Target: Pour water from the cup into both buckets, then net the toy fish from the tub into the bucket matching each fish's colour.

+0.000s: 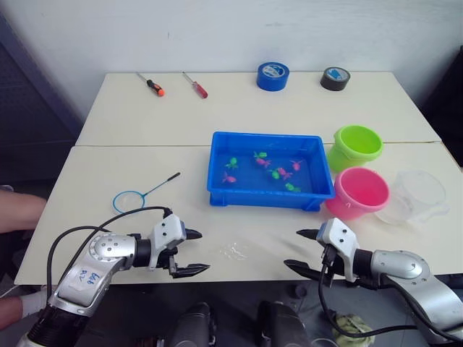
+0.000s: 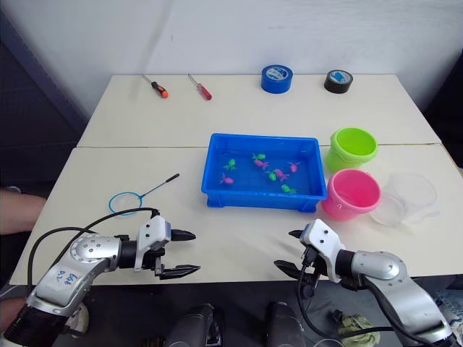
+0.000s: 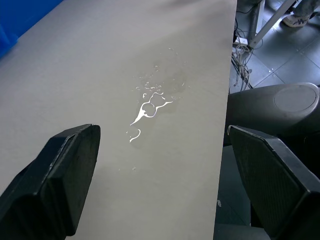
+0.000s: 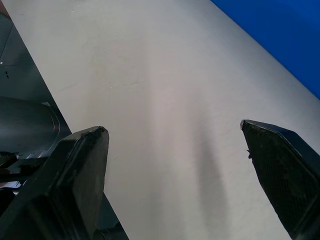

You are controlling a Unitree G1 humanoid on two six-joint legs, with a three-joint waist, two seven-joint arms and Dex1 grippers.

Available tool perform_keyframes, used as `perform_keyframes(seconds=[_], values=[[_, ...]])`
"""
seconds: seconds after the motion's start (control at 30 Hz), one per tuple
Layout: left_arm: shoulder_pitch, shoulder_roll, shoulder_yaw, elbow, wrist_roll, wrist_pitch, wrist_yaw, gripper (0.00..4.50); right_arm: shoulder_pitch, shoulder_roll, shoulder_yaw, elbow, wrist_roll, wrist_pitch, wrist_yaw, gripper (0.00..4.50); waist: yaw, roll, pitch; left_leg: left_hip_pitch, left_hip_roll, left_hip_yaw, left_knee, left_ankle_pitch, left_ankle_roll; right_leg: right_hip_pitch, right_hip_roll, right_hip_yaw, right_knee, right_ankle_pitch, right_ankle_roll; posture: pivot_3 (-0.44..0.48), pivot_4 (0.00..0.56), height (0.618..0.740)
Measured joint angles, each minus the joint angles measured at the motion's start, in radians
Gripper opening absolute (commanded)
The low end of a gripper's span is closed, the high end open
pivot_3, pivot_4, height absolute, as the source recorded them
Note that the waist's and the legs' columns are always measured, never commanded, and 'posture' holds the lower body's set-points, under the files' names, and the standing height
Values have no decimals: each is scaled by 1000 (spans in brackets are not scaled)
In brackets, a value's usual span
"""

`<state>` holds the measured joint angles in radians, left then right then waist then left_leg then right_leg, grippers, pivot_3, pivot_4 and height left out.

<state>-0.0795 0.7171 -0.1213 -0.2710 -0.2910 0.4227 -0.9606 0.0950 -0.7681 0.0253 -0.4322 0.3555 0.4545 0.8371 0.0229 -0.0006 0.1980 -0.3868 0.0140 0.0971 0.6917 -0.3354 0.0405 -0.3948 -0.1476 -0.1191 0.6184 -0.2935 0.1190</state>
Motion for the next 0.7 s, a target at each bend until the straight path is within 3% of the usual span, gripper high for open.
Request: perform_keyframes(seconds=[0.07, 0.17, 0.33, 0.5, 0.7], values=[[-11, -5, -4, 3, -7, 10, -4, 4454, 17, 6, -17, -10, 4, 8, -11, 4500, 0, 0, 0, 0, 0, 0, 0, 0, 0, 0, 0, 0, 0, 0, 0, 0, 150, 740], [-120, -85, -11, -12, -162, 122, -70, 4454, 199, 139, -289, -148, 84, 105, -169, 4500, 39, 2, 1, -4, -2, -6, 1, 1, 0, 0, 0, -1, 2, 0, 0, 0, 150, 740], [-292, -122, 27, -36, -339, 260, -99, 4454, 335, 245, -625, -256, 211, 252, -337, 4500, 23, 1, 0, -2, -1, -1, 0, 1, 1, 3, 7, 3, -1, 0, 0, 0, 150, 740], [-327, -126, 35, -50, -398, 317, -97, 4454, 360, 274, -762, -252, 253, 298, -418, 4500, 0, 1, 0, 1, 1, 1, -5, 2, -1, 1, 13, 6, -1, 0, 0, 0, 150, 740], [-366, -133, 42, -108, -436, 335, -72, 4454, 214, 267, -833, -79, 221, 301, -549, 4500, 0, 1, -1, 1, 1, 4, -6, 3, -1, 1, 15, 11, -5, 0, 0, 0, 150, 740]])
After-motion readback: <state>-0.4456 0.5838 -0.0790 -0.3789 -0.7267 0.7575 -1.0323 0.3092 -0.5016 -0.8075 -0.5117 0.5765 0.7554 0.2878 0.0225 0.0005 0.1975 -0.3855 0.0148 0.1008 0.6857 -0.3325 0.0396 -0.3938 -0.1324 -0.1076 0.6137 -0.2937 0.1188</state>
